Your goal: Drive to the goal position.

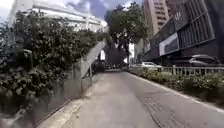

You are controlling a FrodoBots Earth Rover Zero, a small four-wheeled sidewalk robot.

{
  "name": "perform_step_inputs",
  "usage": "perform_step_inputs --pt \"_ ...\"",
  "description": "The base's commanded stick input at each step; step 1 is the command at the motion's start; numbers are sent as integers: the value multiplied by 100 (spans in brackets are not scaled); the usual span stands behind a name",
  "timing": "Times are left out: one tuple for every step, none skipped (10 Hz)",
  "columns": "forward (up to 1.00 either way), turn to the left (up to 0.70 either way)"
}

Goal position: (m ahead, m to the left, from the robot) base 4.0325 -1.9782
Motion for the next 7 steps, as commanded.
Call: perform_step_inputs --pt "70 0" --pt "70 0" --pt "70 0" --pt "70 0" --pt "70 0" --pt "70 0" --pt "70 -8"
